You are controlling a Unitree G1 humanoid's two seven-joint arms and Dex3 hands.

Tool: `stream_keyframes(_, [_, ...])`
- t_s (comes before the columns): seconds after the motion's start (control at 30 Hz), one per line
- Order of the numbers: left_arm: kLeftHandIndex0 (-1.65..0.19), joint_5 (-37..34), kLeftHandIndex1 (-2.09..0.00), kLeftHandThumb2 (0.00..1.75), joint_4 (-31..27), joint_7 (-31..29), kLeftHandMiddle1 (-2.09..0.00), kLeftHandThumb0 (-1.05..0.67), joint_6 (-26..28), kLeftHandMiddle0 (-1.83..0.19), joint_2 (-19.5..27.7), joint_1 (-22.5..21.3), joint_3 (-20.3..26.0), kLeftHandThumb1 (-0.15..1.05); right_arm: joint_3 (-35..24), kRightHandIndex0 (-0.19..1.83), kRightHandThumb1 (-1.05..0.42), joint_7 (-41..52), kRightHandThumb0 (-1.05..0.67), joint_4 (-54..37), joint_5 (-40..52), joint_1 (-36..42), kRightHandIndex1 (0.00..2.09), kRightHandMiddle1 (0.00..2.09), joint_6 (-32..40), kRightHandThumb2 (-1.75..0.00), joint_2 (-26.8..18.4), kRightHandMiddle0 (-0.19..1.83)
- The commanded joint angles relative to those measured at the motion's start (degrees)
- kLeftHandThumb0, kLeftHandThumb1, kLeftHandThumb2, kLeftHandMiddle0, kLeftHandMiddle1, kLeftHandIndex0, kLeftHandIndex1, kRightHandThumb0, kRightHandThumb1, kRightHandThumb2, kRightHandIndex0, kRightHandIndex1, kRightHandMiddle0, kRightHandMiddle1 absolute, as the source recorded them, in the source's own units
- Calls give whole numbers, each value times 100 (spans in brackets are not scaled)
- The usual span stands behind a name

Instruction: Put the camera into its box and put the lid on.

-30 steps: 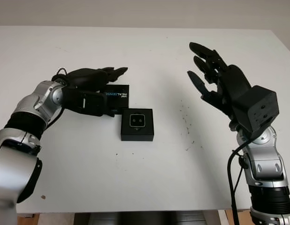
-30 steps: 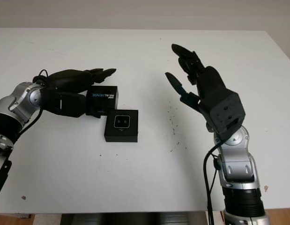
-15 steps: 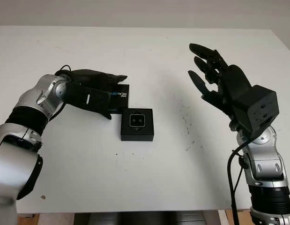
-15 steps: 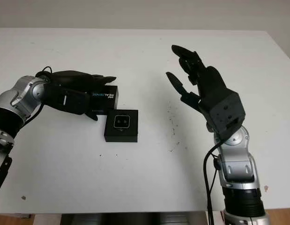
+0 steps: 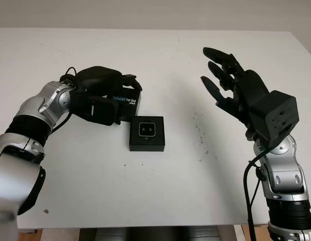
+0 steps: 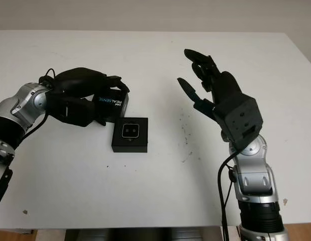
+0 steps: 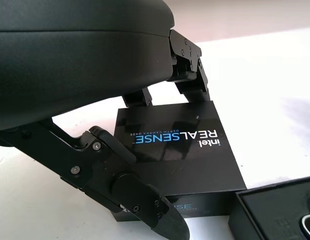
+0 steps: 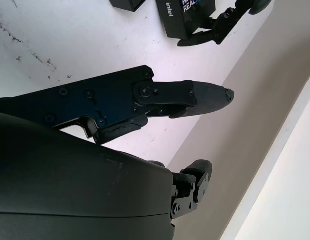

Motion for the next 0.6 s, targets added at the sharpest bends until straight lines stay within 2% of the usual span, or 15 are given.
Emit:
stream_keyframes(0.0, [-23, -18, -143, 15, 52, 212, -165, -32, 77, -28, 61, 150, 60, 105, -15, 21, -105, 9, -67, -13, 50, 6, 7, 52, -81, -33, 11, 1])
stream_keyframes(0.2, [-19, -17, -166, 16, -73, 663, -195, -29, 472, -29, 66, 231, 135, 105, -37, 19, -105, 29, -68, -36, 181, 28, 5, 52, 14, -30, 73, 0])
stream_keyframes(0.4, [-14, -80, -171, 15, -399, 665, -197, -27, 1043, -24, 83, 267, 220, 105, 22, 20, -105, -16, -67, 8, 119, 65, 6, 54, -123, -29, 61, 0])
stream_keyframes(0.47, [-13, -143, -171, 15, -560, 518, -195, -28, 1141, -24, 124, 258, 266, 105, 25, 21, -105, -20, -67, 26, 131, 68, 6, 54, -150, -29, 78, 0])
stream_keyframes(0.57, [-18, -341, -162, 12, -935, 68, -189, -27, 1457, -30, 173, 249, 415, 105, 55, 22, -105, -68, -68, 12, 74, 63, 7, 57, -74, -29, 85, 1])
